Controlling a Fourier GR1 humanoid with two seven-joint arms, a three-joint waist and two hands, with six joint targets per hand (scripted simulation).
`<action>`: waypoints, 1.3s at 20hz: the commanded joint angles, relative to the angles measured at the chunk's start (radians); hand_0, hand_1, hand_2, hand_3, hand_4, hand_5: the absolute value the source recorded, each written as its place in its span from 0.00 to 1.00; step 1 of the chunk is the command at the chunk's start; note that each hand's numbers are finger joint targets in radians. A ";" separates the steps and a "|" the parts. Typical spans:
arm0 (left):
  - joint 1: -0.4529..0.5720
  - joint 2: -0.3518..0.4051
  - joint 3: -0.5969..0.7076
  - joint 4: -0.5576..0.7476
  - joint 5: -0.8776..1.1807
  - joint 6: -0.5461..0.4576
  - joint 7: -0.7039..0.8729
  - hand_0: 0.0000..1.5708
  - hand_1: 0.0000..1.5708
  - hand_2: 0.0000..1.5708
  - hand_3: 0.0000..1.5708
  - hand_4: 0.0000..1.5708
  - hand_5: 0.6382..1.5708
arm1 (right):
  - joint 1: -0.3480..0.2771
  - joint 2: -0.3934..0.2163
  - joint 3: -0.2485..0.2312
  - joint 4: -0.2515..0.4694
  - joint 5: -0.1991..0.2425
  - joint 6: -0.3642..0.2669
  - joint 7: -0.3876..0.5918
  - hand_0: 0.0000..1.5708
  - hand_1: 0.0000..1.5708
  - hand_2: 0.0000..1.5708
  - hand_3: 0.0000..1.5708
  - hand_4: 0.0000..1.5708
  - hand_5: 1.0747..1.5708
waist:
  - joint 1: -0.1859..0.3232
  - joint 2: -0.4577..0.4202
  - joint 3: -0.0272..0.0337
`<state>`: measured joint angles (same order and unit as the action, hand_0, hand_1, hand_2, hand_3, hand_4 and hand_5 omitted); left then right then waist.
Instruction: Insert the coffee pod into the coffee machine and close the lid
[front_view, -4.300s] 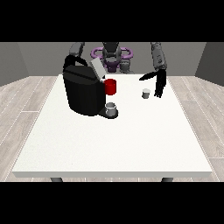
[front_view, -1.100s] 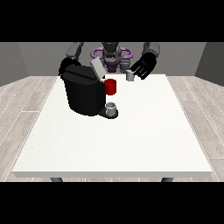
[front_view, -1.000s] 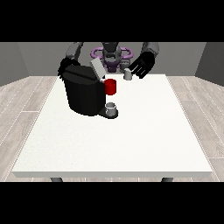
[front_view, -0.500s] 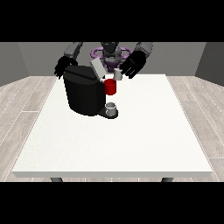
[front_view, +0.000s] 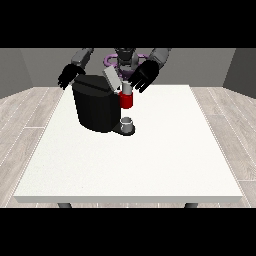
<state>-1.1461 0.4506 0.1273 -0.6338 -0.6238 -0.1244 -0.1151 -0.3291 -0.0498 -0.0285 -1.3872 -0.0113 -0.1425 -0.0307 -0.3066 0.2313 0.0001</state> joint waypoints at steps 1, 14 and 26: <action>0.030 -0.015 -0.007 0.005 -0.011 0.014 -0.016 0.83 0.83 0.84 0.78 0.32 1.00 | 0.081 0.044 0.034 -0.009 0.030 -0.029 -0.061 0.00 0.00 0.00 0.00 0.31 1.00 | 0.004 -0.011 0.0000; 0.006 -0.032 -0.013 0.020 -0.029 0.013 -0.039 0.76 0.76 0.81 0.76 0.32 1.00 | 0.005 0.035 -0.004 -0.023 -0.006 -0.042 0.011 0.00 0.00 0.00 0.00 0.33 1.00 | 0.016 0.015 -0.0003; -0.022 -0.045 -0.011 0.038 -0.044 0.004 -0.002 0.78 0.78 0.81 0.75 0.31 1.00 | 0.003 0.045 0.019 -0.014 0.018 -0.055 -0.019 0.00 0.00 0.00 0.00 0.28 1.00 | 0.011 0.044 -0.0003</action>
<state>-1.1659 0.4255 0.1201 -0.6171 -0.6575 -0.1407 -0.1201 -0.3117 -0.0303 -0.0508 -1.3760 -0.0250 -0.1697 -0.0771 -0.2816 0.2554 0.0014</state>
